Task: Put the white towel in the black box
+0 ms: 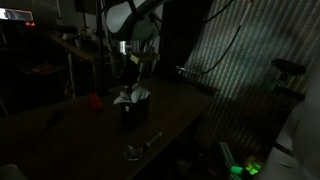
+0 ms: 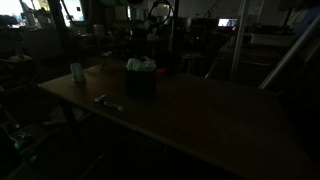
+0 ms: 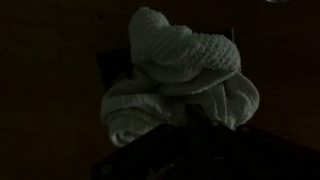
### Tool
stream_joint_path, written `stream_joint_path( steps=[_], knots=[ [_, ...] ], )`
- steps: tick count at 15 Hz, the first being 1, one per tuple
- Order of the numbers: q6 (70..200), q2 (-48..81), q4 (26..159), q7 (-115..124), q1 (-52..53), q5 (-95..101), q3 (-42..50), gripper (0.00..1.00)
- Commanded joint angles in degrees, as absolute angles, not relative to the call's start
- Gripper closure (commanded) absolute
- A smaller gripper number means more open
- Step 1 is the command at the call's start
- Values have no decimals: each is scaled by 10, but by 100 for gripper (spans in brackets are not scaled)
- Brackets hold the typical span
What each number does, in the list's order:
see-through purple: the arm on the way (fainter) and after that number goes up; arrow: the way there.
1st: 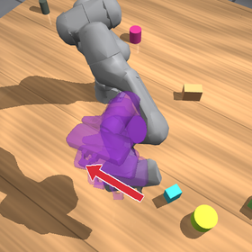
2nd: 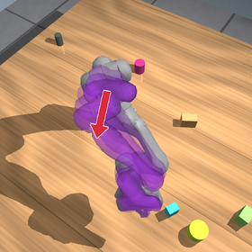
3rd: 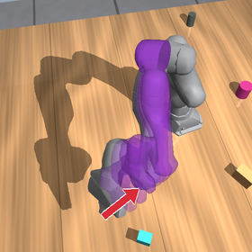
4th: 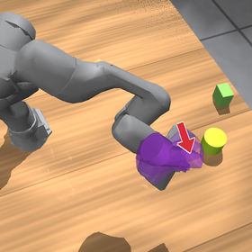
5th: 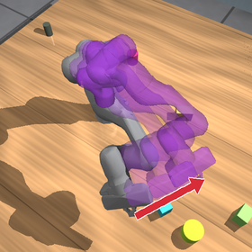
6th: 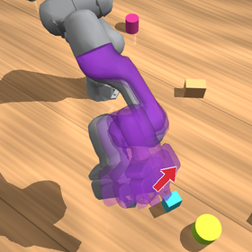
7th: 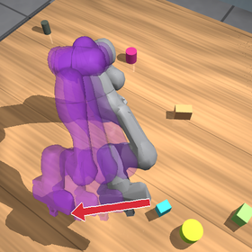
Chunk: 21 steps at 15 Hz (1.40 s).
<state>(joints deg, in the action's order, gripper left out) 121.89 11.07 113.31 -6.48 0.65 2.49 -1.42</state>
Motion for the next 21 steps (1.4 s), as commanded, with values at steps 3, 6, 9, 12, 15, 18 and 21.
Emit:
stream_joint_path(
  steps=[3, 6, 9, 12, 15, 18, 21],
  knots=[
    [1199, 131, 1094, -84, 4, 21, -15, 100],
    [1189, 128, 1085, -80, 6, 32, -13, 100],
    [1178, 130, 1083, -78, 8, 39, -14, 100],
    [1156, 125, 1088, -81, 10, 51, -14, 100],
    [1137, 120, 1096, -82, 12, 71, -13, 100],
    [1137, 121, 1100, -84, 11, 73, -15, 100],
    [1142, 124, 1099, -86, 10, 66, -16, 100]
  ],
)
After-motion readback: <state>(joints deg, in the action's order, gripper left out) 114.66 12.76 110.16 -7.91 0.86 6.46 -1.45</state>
